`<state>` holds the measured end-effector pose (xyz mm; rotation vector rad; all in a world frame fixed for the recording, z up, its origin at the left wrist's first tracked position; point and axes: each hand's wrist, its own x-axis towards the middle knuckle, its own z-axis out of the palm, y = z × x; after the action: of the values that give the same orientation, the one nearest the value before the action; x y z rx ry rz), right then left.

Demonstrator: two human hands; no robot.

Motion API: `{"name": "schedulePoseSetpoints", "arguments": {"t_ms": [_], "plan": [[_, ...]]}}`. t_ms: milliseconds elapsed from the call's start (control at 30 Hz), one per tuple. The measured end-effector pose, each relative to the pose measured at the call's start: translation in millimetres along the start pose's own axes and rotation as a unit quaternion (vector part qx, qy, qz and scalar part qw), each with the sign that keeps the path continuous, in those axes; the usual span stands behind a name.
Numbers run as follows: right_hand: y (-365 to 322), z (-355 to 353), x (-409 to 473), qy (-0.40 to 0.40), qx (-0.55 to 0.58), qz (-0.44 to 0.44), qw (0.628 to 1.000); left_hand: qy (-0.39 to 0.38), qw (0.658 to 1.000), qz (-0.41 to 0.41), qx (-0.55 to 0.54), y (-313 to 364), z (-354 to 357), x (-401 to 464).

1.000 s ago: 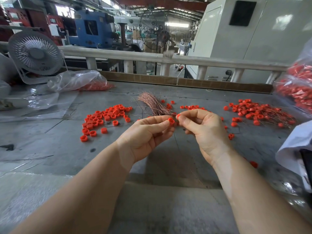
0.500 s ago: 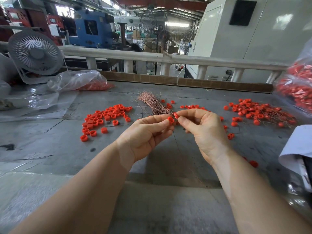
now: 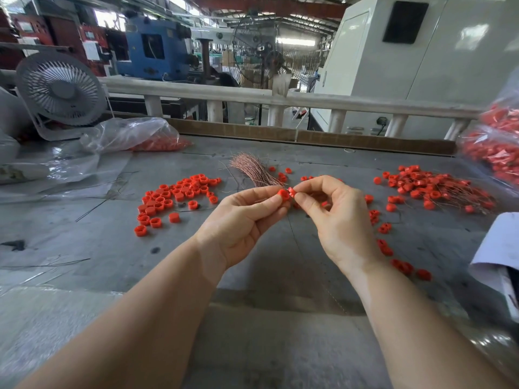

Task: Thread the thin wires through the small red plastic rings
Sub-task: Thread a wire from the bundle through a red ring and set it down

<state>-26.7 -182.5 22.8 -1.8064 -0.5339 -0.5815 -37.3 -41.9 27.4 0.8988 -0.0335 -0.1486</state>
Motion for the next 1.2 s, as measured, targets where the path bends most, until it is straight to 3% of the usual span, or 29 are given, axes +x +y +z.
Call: {"name": "schedulePoseSetpoints", "arguments": {"t_ms": [700, 1200], "plan": [[-6.8, -0.3, -1.3, -0.010, -0.036, -0.021, 0.999, 0.007, 0.992, 0.078, 0.094, 0.2, 4.4, -3.2], [-8.0, -1.0, -2.1, -0.008, -0.043, -0.027, 0.999, 0.004, 0.995, 0.050, 0.086, 0.2, 3.7, -3.8]]}}
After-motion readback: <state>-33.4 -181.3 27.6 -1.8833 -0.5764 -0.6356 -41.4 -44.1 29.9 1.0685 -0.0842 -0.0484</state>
